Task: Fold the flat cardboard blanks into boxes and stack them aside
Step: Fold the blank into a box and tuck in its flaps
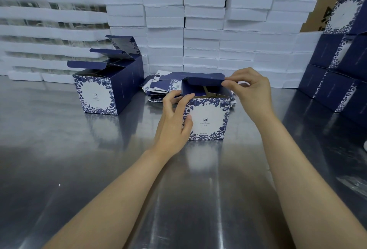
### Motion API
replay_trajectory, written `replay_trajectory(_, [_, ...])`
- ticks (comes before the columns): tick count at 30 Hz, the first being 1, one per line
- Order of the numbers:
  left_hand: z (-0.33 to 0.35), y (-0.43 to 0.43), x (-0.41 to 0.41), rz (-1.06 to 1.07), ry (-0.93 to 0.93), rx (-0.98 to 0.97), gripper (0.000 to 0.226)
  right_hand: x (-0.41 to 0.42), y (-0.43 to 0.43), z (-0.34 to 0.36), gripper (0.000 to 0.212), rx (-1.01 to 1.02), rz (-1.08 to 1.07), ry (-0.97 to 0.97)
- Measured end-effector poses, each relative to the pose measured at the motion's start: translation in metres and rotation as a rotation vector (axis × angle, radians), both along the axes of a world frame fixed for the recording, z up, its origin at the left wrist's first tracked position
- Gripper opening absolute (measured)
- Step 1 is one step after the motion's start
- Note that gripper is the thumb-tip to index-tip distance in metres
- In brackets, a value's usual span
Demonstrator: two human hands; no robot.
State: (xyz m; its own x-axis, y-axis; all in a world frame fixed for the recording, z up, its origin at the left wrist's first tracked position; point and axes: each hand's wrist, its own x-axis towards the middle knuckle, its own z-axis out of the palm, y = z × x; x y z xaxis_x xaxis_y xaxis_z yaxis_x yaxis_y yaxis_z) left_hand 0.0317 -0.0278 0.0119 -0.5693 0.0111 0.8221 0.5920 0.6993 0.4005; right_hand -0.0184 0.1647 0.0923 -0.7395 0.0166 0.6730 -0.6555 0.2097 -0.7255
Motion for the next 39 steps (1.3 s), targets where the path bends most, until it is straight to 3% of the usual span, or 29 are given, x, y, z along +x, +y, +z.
replay_trajectory(9, [-0.002,0.001,-0.001,0.006,0.007,-0.002,0.048,0.000,-0.001,0.015,0.007,-0.051,-0.065,-0.061])
replay_trajectory(13, [-0.002,-0.001,-0.002,0.031,0.014,-0.019,0.052,0.001,0.003,0.026,0.013,-0.126,0.105,-0.206])
replay_trajectory(16, [-0.006,0.000,-0.003,0.027,0.015,0.007,0.065,0.003,0.010,0.024,0.019,0.075,0.197,-0.335])
replay_trajectory(21, [-0.009,-0.002,-0.005,-0.045,0.008,0.053,0.073,0.003,0.006,0.009,0.017,0.390,0.124,-0.359])
replay_trajectory(24, [-0.007,-0.003,-0.004,-0.038,0.011,0.040,0.061,0.004,-0.002,0.007,0.018,0.420,0.121,-0.300])
replay_trajectory(27, [-0.003,-0.003,-0.001,-0.087,0.027,0.145,0.043,0.004,-0.004,0.012,0.016,0.244,0.129,-0.253])
replay_trajectory(29, [-0.001,-0.003,0.000,-0.115,0.037,0.255,0.039,0.004,-0.004,0.012,0.016,0.317,0.090,-0.269])
replay_trajectory(33, [0.004,0.000,-0.006,-0.164,-0.145,0.582,0.039,0.004,-0.012,0.008,0.024,0.370,0.131,-0.540])
replay_trajectory(35, [0.009,-0.002,-0.009,-0.095,-0.172,0.724,0.039,0.003,-0.021,0.008,0.025,0.363,0.009,-0.497])
replay_trajectory(37, [0.013,-0.009,-0.007,-0.024,-0.052,0.708,0.031,0.004,-0.032,0.008,0.026,0.427,-0.134,-0.386])
replay_trajectory(39, [0.014,-0.011,-0.004,-0.100,-0.006,0.580,0.025,0.007,-0.044,0.007,0.023,0.486,-0.184,-0.325])
